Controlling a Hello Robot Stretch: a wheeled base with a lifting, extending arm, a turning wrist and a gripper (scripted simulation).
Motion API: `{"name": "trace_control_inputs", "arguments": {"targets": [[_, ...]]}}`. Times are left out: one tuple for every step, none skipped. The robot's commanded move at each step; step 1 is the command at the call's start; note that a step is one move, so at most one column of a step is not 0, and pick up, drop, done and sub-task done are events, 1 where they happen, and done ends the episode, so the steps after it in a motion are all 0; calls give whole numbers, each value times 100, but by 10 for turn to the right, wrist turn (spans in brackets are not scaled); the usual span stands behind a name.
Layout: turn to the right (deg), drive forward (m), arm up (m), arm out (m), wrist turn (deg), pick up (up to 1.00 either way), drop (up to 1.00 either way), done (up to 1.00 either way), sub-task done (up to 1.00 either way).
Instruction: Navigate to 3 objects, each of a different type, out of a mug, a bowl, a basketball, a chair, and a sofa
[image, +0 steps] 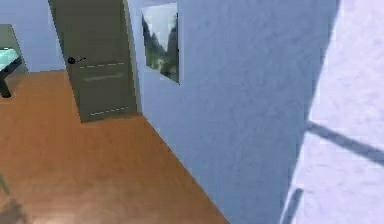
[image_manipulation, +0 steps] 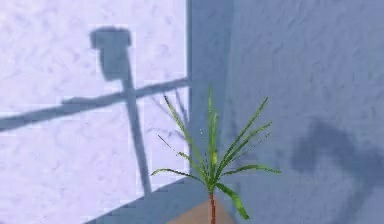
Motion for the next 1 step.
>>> {"name": "trace_control_inputs", "arguments": {"targets": [[-450, 0, 0, 0, 0, 0, 0, 0, 0]]}}
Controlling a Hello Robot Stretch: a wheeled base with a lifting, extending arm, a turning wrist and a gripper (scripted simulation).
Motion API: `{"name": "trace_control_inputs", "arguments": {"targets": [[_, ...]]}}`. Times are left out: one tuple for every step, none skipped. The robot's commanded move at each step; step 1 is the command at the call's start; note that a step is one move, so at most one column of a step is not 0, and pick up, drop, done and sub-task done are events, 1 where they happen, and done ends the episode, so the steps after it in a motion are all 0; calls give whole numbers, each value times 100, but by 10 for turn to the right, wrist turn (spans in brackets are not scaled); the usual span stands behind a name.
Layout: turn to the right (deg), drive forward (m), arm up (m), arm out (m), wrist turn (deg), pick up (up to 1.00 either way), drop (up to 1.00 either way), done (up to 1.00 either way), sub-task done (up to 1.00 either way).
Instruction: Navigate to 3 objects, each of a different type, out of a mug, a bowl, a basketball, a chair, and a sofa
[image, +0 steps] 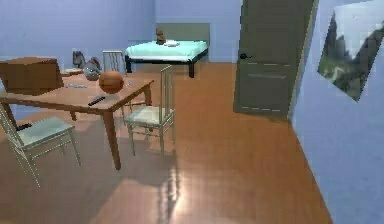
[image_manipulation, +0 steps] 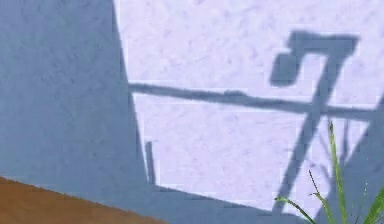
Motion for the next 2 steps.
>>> {"name": "trace_control_inputs", "arguments": {"targets": [[-90, 0, 0, 0, 0, 0, 0, 0, 0], [0, 10, 0, 0, 0, 0, 0, 0, 0]]}}
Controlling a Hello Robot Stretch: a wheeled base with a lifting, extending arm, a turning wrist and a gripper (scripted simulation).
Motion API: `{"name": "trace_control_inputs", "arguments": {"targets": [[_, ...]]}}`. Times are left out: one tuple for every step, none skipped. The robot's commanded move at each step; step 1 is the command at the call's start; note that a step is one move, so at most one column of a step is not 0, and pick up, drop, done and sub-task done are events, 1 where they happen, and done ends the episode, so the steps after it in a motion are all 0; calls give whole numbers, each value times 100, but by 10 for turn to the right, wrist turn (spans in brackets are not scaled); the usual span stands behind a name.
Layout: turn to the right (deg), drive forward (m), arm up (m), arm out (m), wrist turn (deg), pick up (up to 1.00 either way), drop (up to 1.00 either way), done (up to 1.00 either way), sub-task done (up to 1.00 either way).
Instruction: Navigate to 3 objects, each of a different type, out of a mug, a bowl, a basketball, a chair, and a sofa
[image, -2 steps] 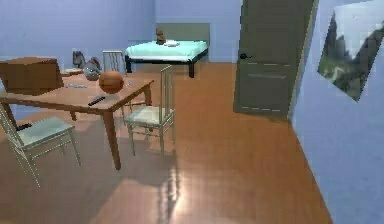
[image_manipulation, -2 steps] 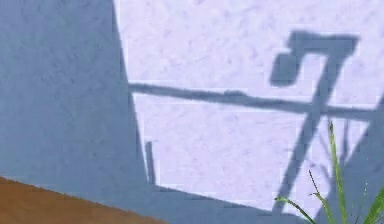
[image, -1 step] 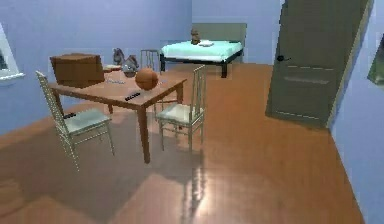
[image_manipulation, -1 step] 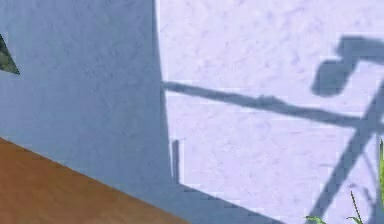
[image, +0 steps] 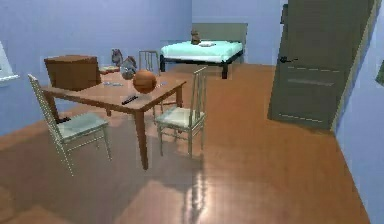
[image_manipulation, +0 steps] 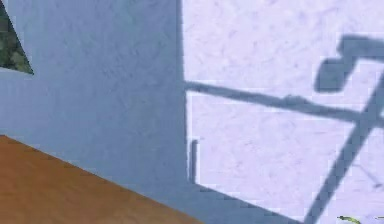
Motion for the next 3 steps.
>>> {"name": "trace_control_inputs", "arguments": {"targets": [[-450, 0, 0, 0, 0, 0, 0, 0, 0], [0, 100, 0, 0, 0, 0, 0, 0, 0], [-180, 0, 0, 0, 0, 0, 0, 0, 0]]}}
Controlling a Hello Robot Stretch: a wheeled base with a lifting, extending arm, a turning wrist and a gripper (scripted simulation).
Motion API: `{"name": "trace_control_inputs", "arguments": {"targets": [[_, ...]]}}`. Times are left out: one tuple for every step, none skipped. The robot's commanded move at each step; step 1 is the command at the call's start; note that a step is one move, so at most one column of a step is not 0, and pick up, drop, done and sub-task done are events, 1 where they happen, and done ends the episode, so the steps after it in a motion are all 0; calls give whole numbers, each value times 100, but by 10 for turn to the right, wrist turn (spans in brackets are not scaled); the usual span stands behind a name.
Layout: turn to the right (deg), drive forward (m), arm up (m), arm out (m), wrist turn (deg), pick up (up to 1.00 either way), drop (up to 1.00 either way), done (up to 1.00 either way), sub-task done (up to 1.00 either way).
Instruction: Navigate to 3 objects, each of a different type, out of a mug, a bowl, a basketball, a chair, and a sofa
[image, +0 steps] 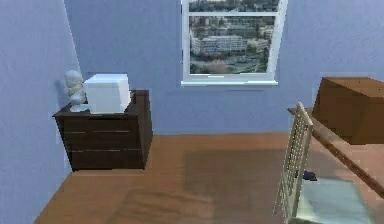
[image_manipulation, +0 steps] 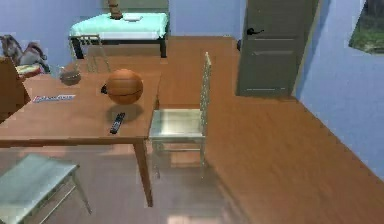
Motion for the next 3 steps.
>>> {"name": "trace_control_inputs", "arguments": {"targets": [[0, 5, 0, 0, 0, 0, 0, 0, 0], [420, 0, 0, 0, 0, 0, 0, 0, 0], [0, 0, 0, 0, 0, 0, 0, 0, 100]]}}
